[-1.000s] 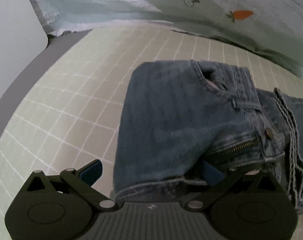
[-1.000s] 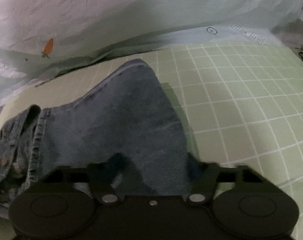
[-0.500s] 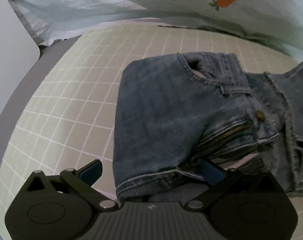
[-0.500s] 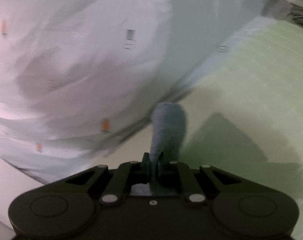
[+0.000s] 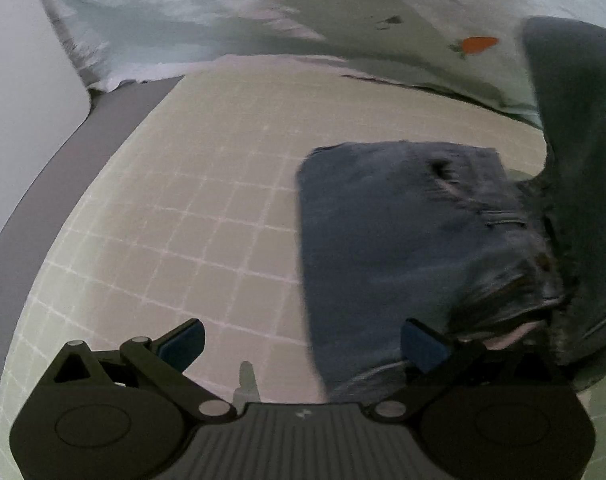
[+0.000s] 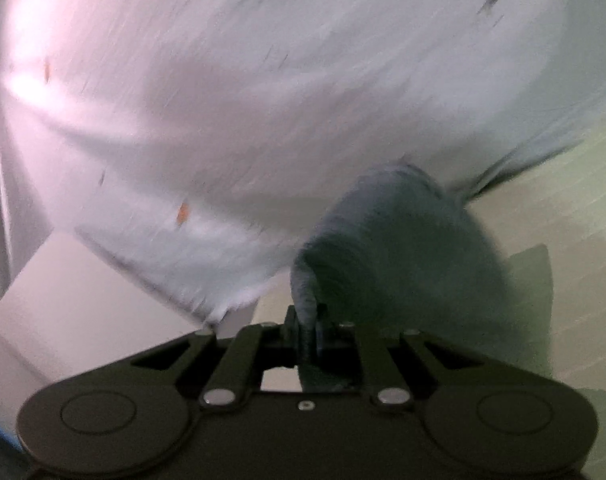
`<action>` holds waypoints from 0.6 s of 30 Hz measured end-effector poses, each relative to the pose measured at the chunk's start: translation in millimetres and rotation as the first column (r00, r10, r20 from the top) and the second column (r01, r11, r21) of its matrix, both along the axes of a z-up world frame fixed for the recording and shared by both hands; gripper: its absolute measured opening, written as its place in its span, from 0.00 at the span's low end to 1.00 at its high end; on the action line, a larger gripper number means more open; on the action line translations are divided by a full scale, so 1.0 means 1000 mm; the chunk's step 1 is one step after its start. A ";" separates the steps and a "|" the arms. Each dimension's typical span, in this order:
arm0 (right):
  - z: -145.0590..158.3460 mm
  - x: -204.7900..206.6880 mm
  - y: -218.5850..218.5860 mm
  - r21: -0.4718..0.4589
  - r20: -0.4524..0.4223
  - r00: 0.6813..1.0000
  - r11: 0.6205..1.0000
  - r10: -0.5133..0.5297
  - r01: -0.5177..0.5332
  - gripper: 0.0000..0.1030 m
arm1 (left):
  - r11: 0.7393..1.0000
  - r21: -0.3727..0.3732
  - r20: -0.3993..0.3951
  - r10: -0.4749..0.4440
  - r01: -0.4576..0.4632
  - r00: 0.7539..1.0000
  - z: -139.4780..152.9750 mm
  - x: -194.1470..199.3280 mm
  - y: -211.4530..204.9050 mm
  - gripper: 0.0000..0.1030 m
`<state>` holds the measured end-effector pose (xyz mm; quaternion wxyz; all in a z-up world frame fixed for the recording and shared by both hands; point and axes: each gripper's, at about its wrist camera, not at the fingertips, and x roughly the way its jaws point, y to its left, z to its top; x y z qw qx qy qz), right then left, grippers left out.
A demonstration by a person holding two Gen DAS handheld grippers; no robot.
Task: Fold clothes
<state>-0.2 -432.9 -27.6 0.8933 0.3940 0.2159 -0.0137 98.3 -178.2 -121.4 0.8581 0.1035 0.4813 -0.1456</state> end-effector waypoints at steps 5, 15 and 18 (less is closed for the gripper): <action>-0.084 0.049 0.050 0.043 -0.229 0.971 0.998 0.064 -0.056 0.13 | 0.998 0.013 -0.040 0.064 -0.064 0.997 -0.014 0.013 0.038 1.00; -0.057 0.019 0.040 -0.051 -0.181 0.982 0.997 0.049 -0.059 0.88 | 0.988 -0.070 -0.023 0.138 -0.139 0.990 -0.006 0.020 0.057 1.00; -0.047 0.003 0.023 -0.208 -0.191 0.979 0.978 -0.066 0.025 1.00 | 0.986 -0.112 0.034 0.125 -0.121 0.992 0.007 0.012 0.046 1.00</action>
